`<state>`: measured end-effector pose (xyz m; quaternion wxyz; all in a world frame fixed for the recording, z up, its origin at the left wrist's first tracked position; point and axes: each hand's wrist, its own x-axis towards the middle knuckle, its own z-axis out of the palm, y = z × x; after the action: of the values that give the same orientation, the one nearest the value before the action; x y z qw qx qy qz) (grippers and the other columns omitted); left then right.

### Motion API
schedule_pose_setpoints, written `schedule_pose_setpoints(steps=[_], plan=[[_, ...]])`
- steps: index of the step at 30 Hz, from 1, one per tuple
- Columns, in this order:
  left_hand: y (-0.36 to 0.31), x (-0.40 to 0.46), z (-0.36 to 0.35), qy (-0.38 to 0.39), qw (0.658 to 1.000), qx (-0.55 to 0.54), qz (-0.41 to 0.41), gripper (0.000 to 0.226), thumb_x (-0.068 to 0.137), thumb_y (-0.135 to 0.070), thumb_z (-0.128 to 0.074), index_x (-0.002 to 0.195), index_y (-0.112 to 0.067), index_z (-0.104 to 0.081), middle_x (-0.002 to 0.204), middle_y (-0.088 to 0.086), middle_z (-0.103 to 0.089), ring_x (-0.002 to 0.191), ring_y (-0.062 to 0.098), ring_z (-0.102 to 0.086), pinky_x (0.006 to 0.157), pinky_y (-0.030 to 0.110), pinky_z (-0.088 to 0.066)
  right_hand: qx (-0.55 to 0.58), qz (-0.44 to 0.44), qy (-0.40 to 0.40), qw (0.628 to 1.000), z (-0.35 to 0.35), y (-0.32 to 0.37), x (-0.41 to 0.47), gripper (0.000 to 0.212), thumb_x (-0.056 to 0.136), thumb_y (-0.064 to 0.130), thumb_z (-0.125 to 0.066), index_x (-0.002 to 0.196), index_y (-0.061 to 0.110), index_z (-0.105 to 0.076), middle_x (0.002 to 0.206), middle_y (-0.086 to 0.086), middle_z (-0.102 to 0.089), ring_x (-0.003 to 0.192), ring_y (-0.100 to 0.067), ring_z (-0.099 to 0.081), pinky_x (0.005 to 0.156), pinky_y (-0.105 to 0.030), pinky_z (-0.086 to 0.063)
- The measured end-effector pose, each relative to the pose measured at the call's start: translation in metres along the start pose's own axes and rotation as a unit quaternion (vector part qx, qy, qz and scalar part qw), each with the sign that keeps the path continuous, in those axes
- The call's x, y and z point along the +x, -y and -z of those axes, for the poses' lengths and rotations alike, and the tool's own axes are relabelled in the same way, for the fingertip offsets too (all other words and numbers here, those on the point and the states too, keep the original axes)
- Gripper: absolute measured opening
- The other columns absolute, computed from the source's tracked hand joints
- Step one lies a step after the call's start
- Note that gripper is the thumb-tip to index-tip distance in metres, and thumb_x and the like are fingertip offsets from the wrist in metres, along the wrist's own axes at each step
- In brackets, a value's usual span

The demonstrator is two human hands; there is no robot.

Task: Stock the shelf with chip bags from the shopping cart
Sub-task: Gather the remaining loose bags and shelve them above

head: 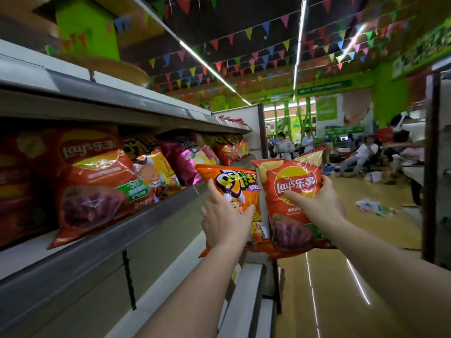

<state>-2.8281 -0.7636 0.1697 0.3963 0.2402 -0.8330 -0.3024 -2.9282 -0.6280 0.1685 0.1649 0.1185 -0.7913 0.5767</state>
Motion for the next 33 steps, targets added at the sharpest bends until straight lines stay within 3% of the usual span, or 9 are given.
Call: schedule_pose_setpoints(steps=[5, 17, 21, 26, 30, 33], plan=[[-0.003, 0.061, -0.058, 0.001, 1.000, -0.004, -0.018, 0.104, 0.082, -0.044, -0.070, 0.151, -0.019, 0.003, 0.152, 0.008, -0.030, 0.140, 0.026, -0.025, 0.108, 0.040, -0.031, 0.003, 0.009, -0.015, 1.000, -0.026, -0.021, 0.074, 0.098, 0.066, 0.052, -0.077, 0.142, 0.015, -0.027, 0.126, -0.009, -0.055, 0.111, -0.031, -0.057, 0.092, -0.052, -0.047], [-0.011, 0.215, -0.172, -0.018, 0.999, -0.030, -0.026, 0.102, 0.081, -0.044, -0.070, 0.151, -0.020, 0.001, 0.151, 0.009, -0.030, 0.139, 0.027, -0.026, 0.107, 0.041, -0.033, 0.019, 0.029, -0.024, 0.999, -0.092, -0.042, 0.257, 0.093, 0.068, 0.048, -0.078, 0.140, 0.013, -0.031, 0.125, -0.011, -0.055, 0.112, -0.031, -0.055, 0.093, -0.046, -0.046], [-0.016, 0.255, -0.197, -0.044, 0.999, -0.016, -0.022, 0.103, 0.080, -0.046, -0.070, 0.151, -0.020, 0.001, 0.149, 0.009, -0.032, 0.137, 0.027, -0.028, 0.107, 0.041, -0.032, 0.044, 0.035, -0.004, 0.998, -0.119, -0.052, 0.315, 0.091, 0.066, 0.047, -0.079, 0.137, 0.012, -0.035, 0.126, -0.011, -0.055, 0.114, -0.032, -0.054, 0.096, -0.048, -0.045], [-0.023, 0.299, -0.225, -0.082, 0.996, -0.010, -0.010, 0.104, 0.080, -0.045, -0.071, 0.151, -0.020, 0.002, 0.147, 0.009, -0.034, 0.136, 0.026, -0.029, 0.106, 0.040, -0.032, 0.045, 0.077, 0.062, 0.994, -0.149, -0.054, 0.385, 0.080, 0.070, 0.044, -0.078, 0.134, 0.011, -0.042, 0.125, -0.009, -0.057, 0.115, -0.028, -0.052, 0.085, -0.028, -0.037], [-0.028, 0.327, -0.240, -0.110, 0.994, -0.005, 0.018, 0.104, 0.080, -0.046, -0.071, 0.150, -0.021, 0.001, 0.146, 0.009, -0.035, 0.136, 0.027, -0.029, 0.106, 0.041, -0.033, 0.069, 0.097, 0.116, 0.986, -0.169, -0.050, 0.436, 0.066, 0.069, 0.040, -0.079, 0.121, 0.008, -0.053, 0.110, -0.006, -0.060, 0.098, -0.022, -0.055, 0.084, -0.028, -0.038], [-0.027, 0.341, -0.242, -0.135, 0.990, 0.000, 0.040, 0.106, 0.077, -0.047, -0.073, 0.151, -0.021, -0.001, 0.144, 0.009, -0.037, 0.134, 0.028, -0.032, 0.103, 0.041, -0.034, 0.073, 0.101, 0.138, 0.983, -0.184, -0.047, 0.461, 0.085, 0.058, 0.054, -0.081, 0.128, 0.014, -0.052, 0.119, -0.007, -0.061, 0.106, -0.025, -0.057, 0.094, -0.036, -0.044]])
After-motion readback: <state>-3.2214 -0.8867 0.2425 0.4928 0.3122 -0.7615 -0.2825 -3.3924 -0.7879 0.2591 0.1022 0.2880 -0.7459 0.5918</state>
